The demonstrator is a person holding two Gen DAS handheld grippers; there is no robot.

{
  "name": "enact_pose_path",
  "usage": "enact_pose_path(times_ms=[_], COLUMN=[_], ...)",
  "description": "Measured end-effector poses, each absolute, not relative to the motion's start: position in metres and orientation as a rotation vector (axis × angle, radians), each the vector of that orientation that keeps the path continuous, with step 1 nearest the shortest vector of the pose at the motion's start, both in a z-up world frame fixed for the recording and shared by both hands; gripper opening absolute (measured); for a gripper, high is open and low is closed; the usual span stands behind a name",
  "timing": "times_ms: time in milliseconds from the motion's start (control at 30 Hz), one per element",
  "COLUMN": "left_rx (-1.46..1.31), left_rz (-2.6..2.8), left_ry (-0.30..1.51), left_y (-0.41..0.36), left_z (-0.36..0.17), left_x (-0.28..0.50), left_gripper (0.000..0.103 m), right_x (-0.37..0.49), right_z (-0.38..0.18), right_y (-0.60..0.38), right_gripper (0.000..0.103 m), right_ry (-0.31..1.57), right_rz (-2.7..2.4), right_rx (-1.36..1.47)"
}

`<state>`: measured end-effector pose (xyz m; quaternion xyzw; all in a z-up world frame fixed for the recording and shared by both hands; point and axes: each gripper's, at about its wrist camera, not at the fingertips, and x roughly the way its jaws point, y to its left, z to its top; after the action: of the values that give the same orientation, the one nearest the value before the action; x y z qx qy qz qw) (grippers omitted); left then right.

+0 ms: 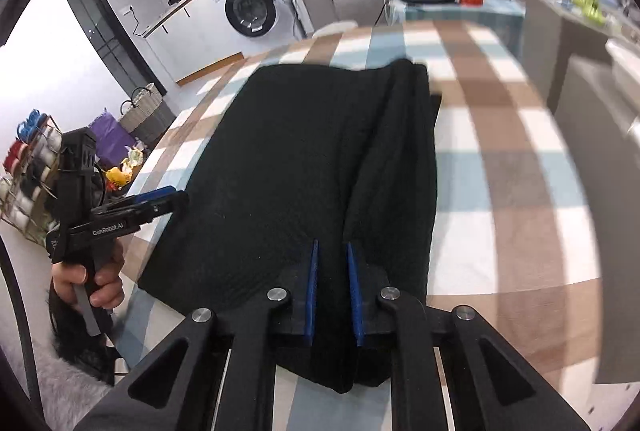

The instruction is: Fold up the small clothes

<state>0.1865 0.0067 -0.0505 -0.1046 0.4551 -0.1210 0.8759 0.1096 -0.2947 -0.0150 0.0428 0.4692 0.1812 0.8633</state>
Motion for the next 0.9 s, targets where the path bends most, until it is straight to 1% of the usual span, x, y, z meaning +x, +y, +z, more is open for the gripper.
enact_pose_path(times_ms=[67, 133, 200, 267, 300, 367, 433, 500, 533, 567, 600, 633, 667, 767, 900], left_rx=[-0.225, -0.218, -0.207, -0.204, -0.203, -0.19, -0.176, -0.156, -0.138, -0.116, -0.1, -0.102, -0.116, -0.111, -0.095], left_rz=[-0.259, -0.254, -0.257, -0.267, -0.279, -0.295, -0.292, -0.291, -0.28, -0.272, -0.265, -0.264, -0.262, -0.235, -0.152], left_ry=[0.958, 0.979, 0.988, 0.992, 0.99, 0.986, 0.991, 0.996, 0.994, 0.991, 0.983, 0.981, 0.985, 0.972, 0.942], left_y=[0.006, 0.003, 0.0, -0.003, -0.005, -0.01, -0.014, -0.017, -0.017, -0.018, -0.017, -0.015, -0.012, -0.003, 0.014], left_z=[-0.054, -0.059, -0.062, -0.064, -0.064, -0.064, -0.065, -0.065, -0.066, -0.066, -0.066, -0.066, -0.066, -0.063, -0.06], left_x=[0.188, 0.19, 0.192, 0.193, 0.194, 0.195, 0.196, 0.195, 0.194, 0.193, 0.192, 0.192, 0.194, 0.201, 0.224], left_gripper=[0.071, 0.071, 0.071, 0.071, 0.071, 0.071, 0.068, 0.053, 0.048, 0.036, 0.029, 0.027, 0.023, 0.02, 0.02], right_x=[0.118, 0.124, 0.123, 0.127, 0.132, 0.141, 0.15, 0.157, 0.157, 0.155, 0.155, 0.159, 0.161, 0.168, 0.192], right_z=[-0.034, -0.046, -0.038, -0.031, -0.032, -0.038, -0.047, -0.052, -0.055, -0.057, -0.058, -0.062, -0.063, -0.062, -0.063], right_y=[-0.291, -0.296, -0.305, -0.317, -0.323, -0.328, -0.327, -0.322, -0.319, -0.316, -0.313, -0.31, -0.307, -0.297, -0.273], right_gripper=[0.015, 0.019, 0.026, 0.046, 0.047, 0.047, 0.047, 0.047, 0.046, 0.041, 0.035, 0.03, 0.027, 0.025, 0.024], right_ry=[1.049, 1.079, 1.05, 0.992, 0.986, 1.003, 1.033, 1.045, 1.051, 1.053, 1.054, 1.059, 1.06, 1.063, 1.045], right_rz=[0.331, 0.318, 0.338, 0.321, 0.305, 0.297, 0.302, 0.326, 0.331, 0.343, 0.352, 0.354, 0.354, 0.359, 0.366], right_rx=[0.038, 0.094, 0.133, 0.162, 0.171, 0.197, 0.198, 0.185, 0.169, 0.156, 0.146, 0.151, 0.15, 0.139, 0.138])
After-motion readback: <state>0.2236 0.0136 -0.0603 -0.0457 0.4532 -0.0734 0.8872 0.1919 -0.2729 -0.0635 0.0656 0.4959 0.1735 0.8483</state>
